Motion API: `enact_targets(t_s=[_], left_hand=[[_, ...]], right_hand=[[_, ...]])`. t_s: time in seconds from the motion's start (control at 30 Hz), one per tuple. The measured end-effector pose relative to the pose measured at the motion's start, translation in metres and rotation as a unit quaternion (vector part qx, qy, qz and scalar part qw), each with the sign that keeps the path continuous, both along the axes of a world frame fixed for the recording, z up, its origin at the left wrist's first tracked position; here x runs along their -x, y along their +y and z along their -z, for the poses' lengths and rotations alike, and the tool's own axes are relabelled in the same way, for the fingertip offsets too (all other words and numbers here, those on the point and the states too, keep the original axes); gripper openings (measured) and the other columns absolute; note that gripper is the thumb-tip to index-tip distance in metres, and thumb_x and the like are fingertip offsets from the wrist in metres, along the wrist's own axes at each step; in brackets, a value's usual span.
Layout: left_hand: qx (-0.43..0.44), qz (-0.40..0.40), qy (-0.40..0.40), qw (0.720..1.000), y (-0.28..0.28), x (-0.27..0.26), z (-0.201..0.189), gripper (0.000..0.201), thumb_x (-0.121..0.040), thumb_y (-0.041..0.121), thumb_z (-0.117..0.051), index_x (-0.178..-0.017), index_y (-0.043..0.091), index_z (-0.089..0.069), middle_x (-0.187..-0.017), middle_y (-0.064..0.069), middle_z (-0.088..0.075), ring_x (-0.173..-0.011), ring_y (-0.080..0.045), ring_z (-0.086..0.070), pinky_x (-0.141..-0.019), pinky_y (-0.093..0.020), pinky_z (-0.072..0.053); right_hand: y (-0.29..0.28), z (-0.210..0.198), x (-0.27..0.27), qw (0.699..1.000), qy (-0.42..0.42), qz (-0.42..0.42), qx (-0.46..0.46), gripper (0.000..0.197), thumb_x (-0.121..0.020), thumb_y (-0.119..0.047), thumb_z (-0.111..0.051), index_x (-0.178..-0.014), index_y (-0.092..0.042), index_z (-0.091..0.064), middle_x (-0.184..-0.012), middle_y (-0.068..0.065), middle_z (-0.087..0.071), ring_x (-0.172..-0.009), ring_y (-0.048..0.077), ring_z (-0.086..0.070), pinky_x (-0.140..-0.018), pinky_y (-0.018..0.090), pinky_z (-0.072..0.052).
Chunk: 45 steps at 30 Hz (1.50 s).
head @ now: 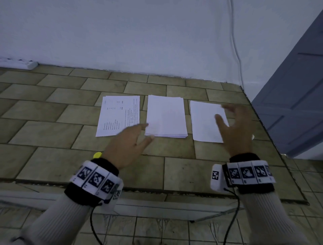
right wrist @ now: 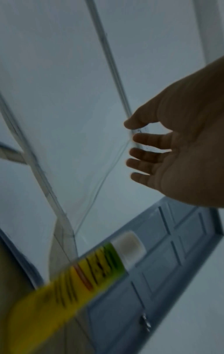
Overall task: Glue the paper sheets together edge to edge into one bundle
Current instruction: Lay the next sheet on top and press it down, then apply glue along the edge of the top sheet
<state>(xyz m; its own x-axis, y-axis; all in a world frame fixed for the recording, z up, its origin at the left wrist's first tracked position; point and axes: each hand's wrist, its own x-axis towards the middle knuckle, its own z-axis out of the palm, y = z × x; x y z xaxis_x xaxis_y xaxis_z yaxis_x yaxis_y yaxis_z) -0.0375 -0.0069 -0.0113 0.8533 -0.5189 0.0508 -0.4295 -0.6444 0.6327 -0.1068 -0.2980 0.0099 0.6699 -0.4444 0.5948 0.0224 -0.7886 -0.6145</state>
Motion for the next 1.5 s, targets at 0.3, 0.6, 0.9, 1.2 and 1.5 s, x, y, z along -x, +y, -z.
enact_targets(t_s=[0.3, 0.6, 0.9, 1.2, 1.5], left_hand=[[-0.28, -0.128, 0.025, 0.951, -0.004, -0.093, 0.025, 0.071, -0.094, 0.059, -0.045, -0.14, 0.006, -0.04, -0.144, -0.016, -0.044, -0.131, -0.033, -0.04, -0.105, -0.046, -0.038], [-0.343, -0.127, 0.018, 0.93, -0.01, -0.106, 0.052, 0.066, -0.091, 0.062, -0.047, -0.139, 0.018, -0.038, -0.139, -0.014, -0.041, -0.126, -0.037, -0.042, -0.103, -0.052, -0.039], [-0.296, -0.118, -0.002, 0.948, -0.005, -0.109, 0.048, 0.044, -0.098, 0.048, -0.04, -0.125, 0.017, -0.056, -0.125, -0.011, -0.057, -0.107, -0.03, -0.056, -0.087, -0.039, -0.045], [-0.093, -0.196, -0.073, 0.973, 0.003, -0.095, 0.017, 0.041, -0.101, 0.042, -0.041, -0.125, 0.013, -0.055, -0.116, -0.014, -0.064, -0.1, -0.034, -0.059, -0.081, -0.038, -0.044], [0.029, 0.123, -0.001, 0.992, -0.004, -0.019, -0.005, 0.043, -0.092, 0.051, -0.054, -0.13, 0.031, -0.056, -0.125, 0.014, -0.06, -0.109, -0.006, -0.056, -0.096, -0.034, -0.048]], right_hand=[[-0.041, 0.019, 0.046, 0.937, 0.147, 0.195, -0.251, 0.08, -0.074, -0.025, -0.081, -0.136, 0.0, -0.036, -0.131, 0.015, -0.049, -0.121, 0.03, -0.048, -0.088, 0.034, -0.038], [-0.043, 0.047, 0.038, 0.939, 0.22, 0.168, -0.205, 0.037, -0.086, -0.013, -0.068, -0.112, 0.007, -0.052, -0.108, 0.024, -0.058, -0.098, 0.035, -0.055, -0.076, 0.033, -0.036], [-0.042, 0.049, 0.037, 0.941, 0.224, 0.165, -0.194, 0.033, -0.089, -0.011, -0.063, -0.115, 0.006, -0.053, -0.112, 0.024, -0.06, -0.102, 0.035, -0.056, -0.076, 0.031, -0.035], [-0.045, 0.05, 0.037, 0.942, 0.226, 0.161, -0.187, 0.032, -0.088, -0.011, -0.065, -0.114, 0.004, -0.054, -0.104, 0.02, -0.059, -0.089, 0.026, -0.049, -0.075, 0.031, -0.033], [-0.052, 0.052, 0.038, 0.941, 0.238, 0.154, -0.185, 0.038, -0.085, -0.014, -0.068, -0.116, 0.005, -0.055, -0.095, 0.012, -0.053, -0.088, 0.024, -0.048, -0.075, 0.032, -0.034]])
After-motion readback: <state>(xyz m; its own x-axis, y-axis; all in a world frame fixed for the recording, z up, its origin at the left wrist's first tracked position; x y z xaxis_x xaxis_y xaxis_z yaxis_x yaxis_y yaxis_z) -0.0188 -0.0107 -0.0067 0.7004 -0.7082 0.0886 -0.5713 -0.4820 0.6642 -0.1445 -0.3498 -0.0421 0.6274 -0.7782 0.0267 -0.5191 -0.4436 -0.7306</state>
